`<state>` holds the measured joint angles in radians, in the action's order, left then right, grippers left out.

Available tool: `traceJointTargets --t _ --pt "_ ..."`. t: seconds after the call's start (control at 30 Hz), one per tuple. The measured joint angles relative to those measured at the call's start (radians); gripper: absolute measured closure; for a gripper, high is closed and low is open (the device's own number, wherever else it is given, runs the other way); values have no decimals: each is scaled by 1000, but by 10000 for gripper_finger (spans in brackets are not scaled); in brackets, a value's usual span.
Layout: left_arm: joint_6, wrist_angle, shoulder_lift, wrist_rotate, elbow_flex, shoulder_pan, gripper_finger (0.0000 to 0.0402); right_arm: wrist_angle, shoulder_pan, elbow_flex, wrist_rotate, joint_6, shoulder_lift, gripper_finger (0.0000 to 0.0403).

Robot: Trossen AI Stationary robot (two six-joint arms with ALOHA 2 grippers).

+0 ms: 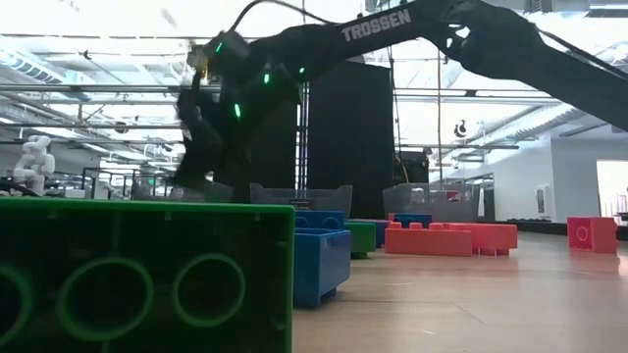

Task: Sort blocks
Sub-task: Put the green game piece into the left black bin

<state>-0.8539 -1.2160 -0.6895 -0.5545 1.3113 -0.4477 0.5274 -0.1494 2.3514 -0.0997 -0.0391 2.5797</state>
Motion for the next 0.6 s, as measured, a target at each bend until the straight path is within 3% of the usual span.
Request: traceJointTargets --t 0.13,0.3,0.43,0.6 --pt "3 0 0 -1 0 0 402 -297 -35 5 -54 179 -14 282" --pt "5 -3 0 -7 0 0 402 -610 -58 2 12 275 -10 282" --pt "6 -4 0 -26 0 0 402 -689 -97 4 132 320 -6 282" --pt "28 -4 0 -35 0 0 402 -694 -133 4 185 407 33 282"
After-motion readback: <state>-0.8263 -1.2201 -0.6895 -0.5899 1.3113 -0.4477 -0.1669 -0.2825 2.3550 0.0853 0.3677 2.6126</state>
